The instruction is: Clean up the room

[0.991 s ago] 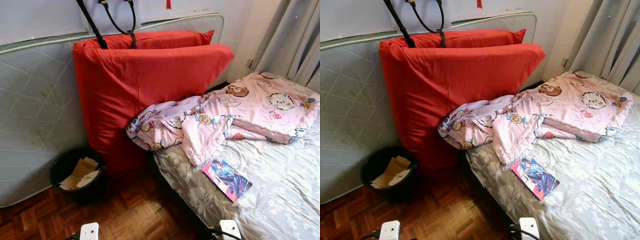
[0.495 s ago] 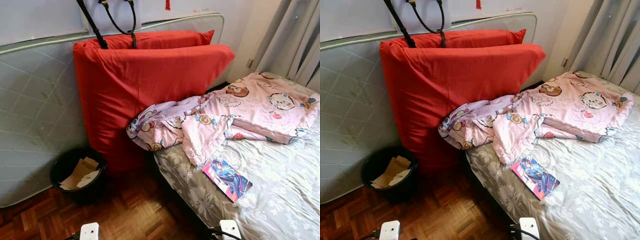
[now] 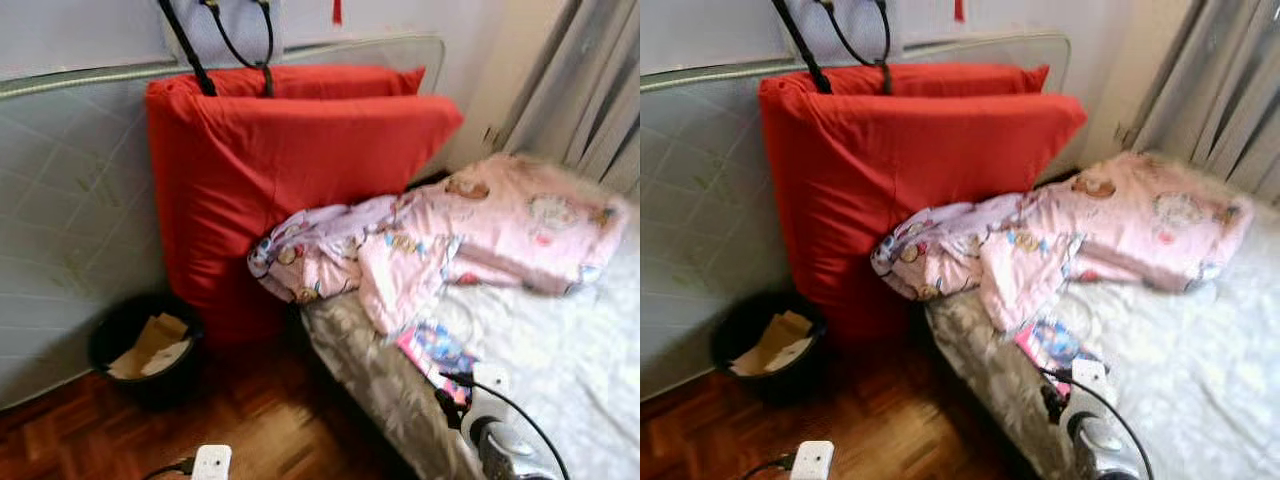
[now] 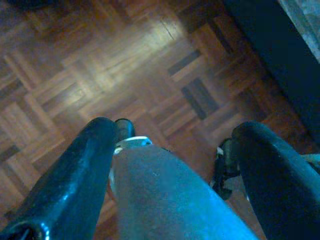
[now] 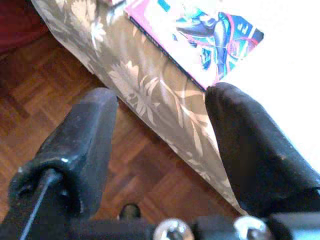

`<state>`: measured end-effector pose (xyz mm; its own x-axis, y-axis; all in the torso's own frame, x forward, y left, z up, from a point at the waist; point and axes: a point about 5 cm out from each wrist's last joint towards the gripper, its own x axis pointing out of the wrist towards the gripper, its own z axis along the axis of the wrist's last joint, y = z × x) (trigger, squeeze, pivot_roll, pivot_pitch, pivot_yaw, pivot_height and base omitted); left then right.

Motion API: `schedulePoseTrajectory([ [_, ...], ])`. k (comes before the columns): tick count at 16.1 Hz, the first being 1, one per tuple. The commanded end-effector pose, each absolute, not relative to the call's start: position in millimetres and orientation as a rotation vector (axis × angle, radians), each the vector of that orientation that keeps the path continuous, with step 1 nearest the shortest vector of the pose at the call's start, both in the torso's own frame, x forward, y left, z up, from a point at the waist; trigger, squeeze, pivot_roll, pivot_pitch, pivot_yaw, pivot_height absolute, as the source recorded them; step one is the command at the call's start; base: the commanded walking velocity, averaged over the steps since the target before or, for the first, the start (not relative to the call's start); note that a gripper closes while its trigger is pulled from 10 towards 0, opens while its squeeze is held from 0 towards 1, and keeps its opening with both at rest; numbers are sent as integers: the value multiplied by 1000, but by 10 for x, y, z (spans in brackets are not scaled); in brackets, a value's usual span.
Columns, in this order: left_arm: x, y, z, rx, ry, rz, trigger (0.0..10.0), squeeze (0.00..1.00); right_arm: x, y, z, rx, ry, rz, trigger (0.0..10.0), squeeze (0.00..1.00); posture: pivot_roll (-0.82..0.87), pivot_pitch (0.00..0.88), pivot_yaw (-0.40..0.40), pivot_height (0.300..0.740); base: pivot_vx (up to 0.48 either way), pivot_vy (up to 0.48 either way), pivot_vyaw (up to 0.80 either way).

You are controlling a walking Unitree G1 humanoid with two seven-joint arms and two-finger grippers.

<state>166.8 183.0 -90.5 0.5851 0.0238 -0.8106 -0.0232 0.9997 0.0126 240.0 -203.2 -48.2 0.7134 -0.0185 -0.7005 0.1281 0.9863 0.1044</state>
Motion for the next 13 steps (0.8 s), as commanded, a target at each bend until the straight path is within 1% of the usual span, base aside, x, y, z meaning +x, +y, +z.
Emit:
schedulePoseTrajectory([
  [1,1614,1822,-932,16,969,14,10000,0,2239,-2001,-600,178,841,-89,10000,0,119,0,-123,740,0,0,0],
  [4,1636,1822,-917,38,944,4,10000,0,2246,-2003,-596,189,841,-91,10000,0,118,0,-122,740,0,0,0],
  [7,1686,1830,-875,65,874,-2,10000,0,2263,-1988,-579,213,799,-85,10000,0,130,0,-114,740,0,0,0],
  [10,1697,1852,-855,111,842,-37,10000,0,2248,-1944,-591,236,786,-81,10000,0,124,0,-77,740,0,0,0],
  [11,1684,1880,-852,119,833,-35,10000,0,2230,-1912,-606,239,788,-76,10000,0,108,0,-45,740,0,0,0],
  [13,1659,1908,-854,143,830,-45,10000,0,2196,-1875,-630,255,790,-79,10000,0,97,0,-26,740,0,0,0],
])
